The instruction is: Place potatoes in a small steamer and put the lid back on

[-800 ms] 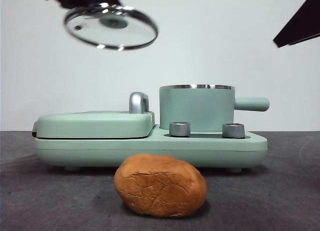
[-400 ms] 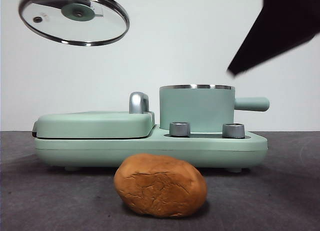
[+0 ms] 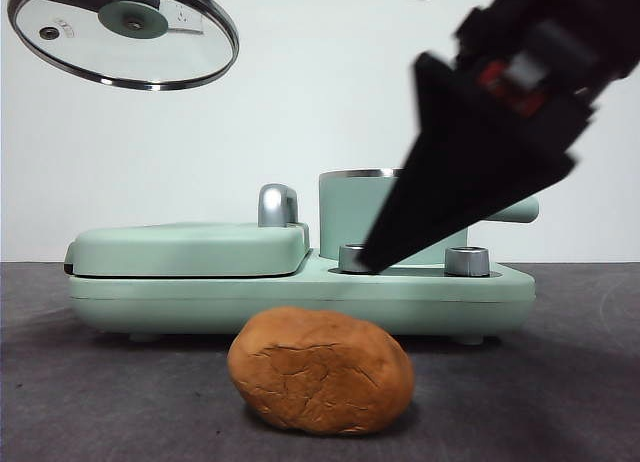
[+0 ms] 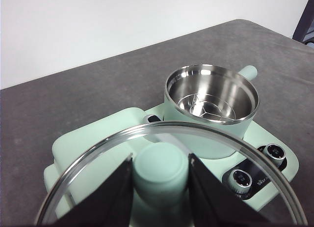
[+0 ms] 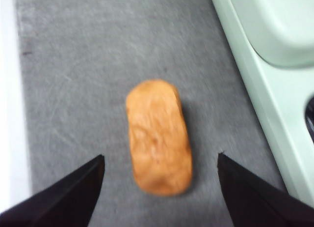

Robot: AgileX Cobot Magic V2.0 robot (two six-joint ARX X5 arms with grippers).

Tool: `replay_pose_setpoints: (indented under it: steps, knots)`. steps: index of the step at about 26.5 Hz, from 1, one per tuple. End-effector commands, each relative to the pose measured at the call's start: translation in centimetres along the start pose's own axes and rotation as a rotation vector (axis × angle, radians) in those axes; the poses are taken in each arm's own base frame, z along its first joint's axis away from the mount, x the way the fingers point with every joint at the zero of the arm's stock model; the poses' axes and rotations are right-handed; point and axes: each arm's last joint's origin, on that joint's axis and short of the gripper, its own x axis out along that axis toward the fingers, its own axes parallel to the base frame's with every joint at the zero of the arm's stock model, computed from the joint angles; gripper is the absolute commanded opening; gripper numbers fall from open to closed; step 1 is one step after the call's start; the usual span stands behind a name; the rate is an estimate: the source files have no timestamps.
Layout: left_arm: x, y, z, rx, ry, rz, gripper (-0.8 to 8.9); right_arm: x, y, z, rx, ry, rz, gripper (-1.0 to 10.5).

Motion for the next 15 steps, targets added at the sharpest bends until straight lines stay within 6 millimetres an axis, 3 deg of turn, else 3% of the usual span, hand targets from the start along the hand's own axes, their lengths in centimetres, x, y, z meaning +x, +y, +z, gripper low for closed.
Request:
replay_pose_setpoints:
  steps: [1, 15]
  knots:
    - [-0.2, 0.0, 0.9, 0.005, -0.055, -0.001, 0.15, 1.2, 0.1, 0.6, 0.003, -0.009, 0.012, 3.9]
    - [-0.2, 0.0, 0.9, 0.005, -0.055, -0.001, 0.15, 5.5, -0.3, -0.7, 0.043, 0.095, 0.056, 3.5]
